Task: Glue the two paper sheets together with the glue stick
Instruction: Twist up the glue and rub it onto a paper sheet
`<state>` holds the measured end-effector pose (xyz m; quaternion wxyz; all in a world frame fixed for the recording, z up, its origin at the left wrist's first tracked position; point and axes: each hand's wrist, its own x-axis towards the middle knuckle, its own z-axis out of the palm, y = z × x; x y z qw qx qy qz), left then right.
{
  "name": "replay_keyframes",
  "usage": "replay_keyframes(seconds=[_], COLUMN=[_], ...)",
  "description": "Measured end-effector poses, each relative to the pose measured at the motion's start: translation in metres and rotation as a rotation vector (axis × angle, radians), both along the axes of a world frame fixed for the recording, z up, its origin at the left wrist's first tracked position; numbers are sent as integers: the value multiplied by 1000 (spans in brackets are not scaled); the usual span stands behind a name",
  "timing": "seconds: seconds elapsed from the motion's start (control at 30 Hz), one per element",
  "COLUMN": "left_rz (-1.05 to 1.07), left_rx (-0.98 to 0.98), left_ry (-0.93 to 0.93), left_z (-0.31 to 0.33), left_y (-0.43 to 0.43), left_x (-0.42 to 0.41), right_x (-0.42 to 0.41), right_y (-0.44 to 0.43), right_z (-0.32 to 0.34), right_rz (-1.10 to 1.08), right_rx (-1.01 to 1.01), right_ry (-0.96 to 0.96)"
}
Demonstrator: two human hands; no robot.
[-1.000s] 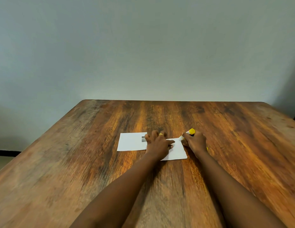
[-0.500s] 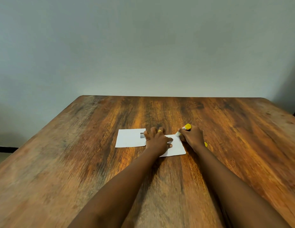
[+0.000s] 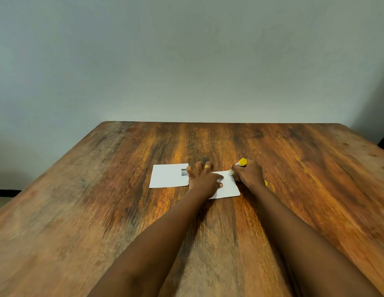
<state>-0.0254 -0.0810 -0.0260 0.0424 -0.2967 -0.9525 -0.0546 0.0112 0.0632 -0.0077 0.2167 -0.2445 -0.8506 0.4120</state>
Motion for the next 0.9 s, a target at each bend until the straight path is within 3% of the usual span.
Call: replay_keyframes(seconds=[0.9], left_rz=[25], left_rx=[-31], left_ry=[-18], left_z=[9], left_y=[2], left_x=[9], right_x=[48], right_y=[-12], right_z=[8], right_rz=[28], right_rx=[-53], right_ry=[-65])
